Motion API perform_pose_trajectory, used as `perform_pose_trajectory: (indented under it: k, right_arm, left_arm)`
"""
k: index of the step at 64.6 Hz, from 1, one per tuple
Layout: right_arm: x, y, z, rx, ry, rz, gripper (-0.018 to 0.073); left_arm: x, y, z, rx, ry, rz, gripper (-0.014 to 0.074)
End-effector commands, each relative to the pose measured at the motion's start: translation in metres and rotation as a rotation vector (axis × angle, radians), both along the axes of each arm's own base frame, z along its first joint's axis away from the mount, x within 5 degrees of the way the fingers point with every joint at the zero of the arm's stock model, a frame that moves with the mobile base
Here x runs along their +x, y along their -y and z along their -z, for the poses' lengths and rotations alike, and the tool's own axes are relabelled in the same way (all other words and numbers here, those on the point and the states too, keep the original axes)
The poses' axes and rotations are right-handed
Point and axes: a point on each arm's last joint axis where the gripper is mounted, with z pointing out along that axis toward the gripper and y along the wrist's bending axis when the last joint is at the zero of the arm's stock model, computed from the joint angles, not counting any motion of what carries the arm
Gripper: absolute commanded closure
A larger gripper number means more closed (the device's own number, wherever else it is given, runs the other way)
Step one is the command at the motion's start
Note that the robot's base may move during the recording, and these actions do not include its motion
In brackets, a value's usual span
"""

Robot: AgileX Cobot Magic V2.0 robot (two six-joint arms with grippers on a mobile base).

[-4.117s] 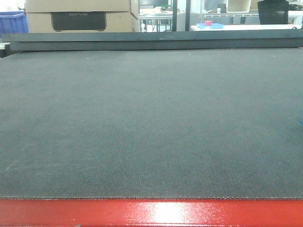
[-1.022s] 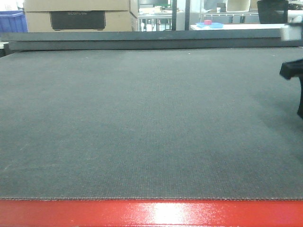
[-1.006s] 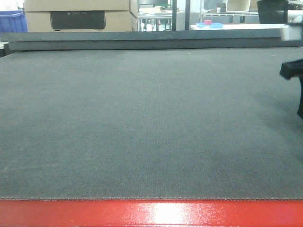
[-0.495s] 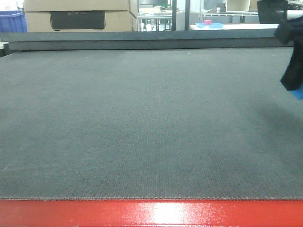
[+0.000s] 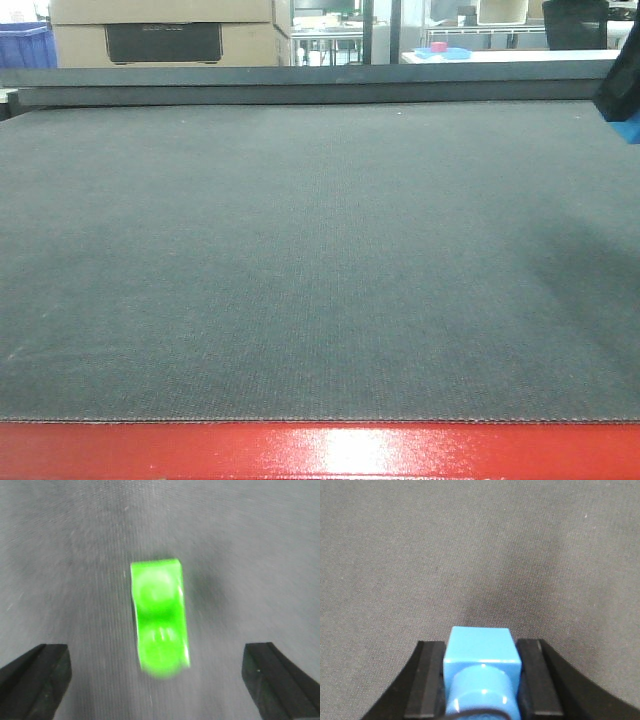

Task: Grab block from conveyor and place in blue bin
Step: 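Close left gripper on green block and right gripper on blue block, then lift both held blocks up off the conveyor belt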

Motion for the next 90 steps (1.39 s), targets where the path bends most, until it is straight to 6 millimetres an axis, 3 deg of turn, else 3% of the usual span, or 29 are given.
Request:
perform_pose_trajectory:
  k: [1,21,28,33,47,62,78,90]
  right_arm:
    - [-0.001,0.0,-0.001,0.003,0.019,-0.003,0.0712]
    - [-0.001,0.0,-0.002,0.006,0.027,-0.002,0.0712]
    - [0.0,0.0,-0.002,0.006,0.029,-0.002,0.0712]
    - [0.0,0.0,-0.002,0.007,0.031,-0.001,0.0712]
    - [0.001,0.0,-0.003,0.01,0.042,0.0,0.0712]
    - [0.005,0.004,-0.002,-0.024,0.097,0.008,0.0712]
    - [0.009,0.039,0.017,-0.026,0.06,0.172,0.0712]
    - [0.006,0.042,0.024,-0.032,0.034,0.184,0.0712]
  left_arm:
    - [0.01,-0.001,0.011,-0.006,0.012,0.001,-0.0003]
    - [0.021,-0.002,0.04,-0.029,-0.04,-0.005,-0.0001]
    - [0.022,-0.001,0.043,-0.04,-0.049,-0.01,0.0059]
    - [0.022,-0.001,0.043,-0.04,-0.049,-0.01,0.0186]
    - [0.019,-0.001,0.026,-0.036,-0.024,-0.009,0.0713]
    - [0.008,0.014,-0.011,-0.073,0.068,-0.024,0.0707]
    - [-0.007,0.06,-0.045,-0.084,0.163,0.086,0.0707]
    - [-0.027,0.079,-0.071,-0.137,0.249,0.086,0.0707]
